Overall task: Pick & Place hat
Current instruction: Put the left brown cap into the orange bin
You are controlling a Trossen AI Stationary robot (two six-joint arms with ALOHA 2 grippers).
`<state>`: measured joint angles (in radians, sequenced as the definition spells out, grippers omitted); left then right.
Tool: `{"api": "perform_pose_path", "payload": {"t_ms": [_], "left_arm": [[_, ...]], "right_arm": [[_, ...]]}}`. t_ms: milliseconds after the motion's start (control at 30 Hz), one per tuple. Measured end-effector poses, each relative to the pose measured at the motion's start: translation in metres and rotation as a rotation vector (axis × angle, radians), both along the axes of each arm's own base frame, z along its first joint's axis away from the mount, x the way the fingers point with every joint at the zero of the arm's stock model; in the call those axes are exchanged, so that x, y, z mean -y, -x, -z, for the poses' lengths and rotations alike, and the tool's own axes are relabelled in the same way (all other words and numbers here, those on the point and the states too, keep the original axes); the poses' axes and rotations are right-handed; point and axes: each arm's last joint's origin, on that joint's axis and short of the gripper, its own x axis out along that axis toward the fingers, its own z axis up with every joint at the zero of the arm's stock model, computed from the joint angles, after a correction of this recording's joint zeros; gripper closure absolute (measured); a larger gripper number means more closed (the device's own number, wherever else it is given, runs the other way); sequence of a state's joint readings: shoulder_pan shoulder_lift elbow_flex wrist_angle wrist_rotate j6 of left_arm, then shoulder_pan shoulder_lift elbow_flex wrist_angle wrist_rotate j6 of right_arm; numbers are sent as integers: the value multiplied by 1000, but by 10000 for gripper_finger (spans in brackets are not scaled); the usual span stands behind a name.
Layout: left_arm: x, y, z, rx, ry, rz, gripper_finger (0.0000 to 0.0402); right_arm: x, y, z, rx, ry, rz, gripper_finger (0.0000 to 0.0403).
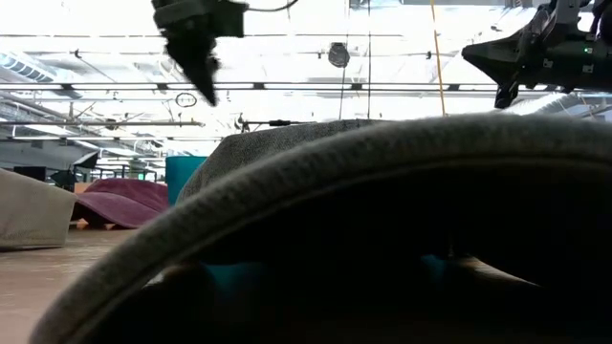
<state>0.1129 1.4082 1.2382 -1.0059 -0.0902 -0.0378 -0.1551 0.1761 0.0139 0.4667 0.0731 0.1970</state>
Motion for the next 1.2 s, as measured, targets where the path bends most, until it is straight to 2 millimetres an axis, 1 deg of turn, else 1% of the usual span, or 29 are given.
{"api": "perform_pose_path", "payload": {"t_ms": [133,233,300,433,567,667,800,1000,1200], "left_arm": [[-5,16,20,-180,24,-78,236],[-7,21,39,-256,35,-98,236],[-9,25,49,-291,40,-107,229],[-11,31,58,-326,65,-137,209],[-1,30,60,-316,190,-109,191],[16,32,63,-342,343,-61,183],[47,41,62,-462,517,-3,177],[96,53,60,-600,605,26,176],[142,59,61,-581,625,62,176]], "right_arm": [[0,-1,1,-12,-20,-5,403],[0,-2,2,-18,-32,-9,403],[0,-3,3,-26,-30,-21,403],[0,-3,3,-28,-27,-34,403],[0,-3,3,-29,-27,-34,403],[0,-3,3,-30,-25,-34,403],[0,-3,3,-31,-17,-31,403],[0,-2,-1,6,8,-25,403],[-1,-1,-5,49,14,-31,403]]}}
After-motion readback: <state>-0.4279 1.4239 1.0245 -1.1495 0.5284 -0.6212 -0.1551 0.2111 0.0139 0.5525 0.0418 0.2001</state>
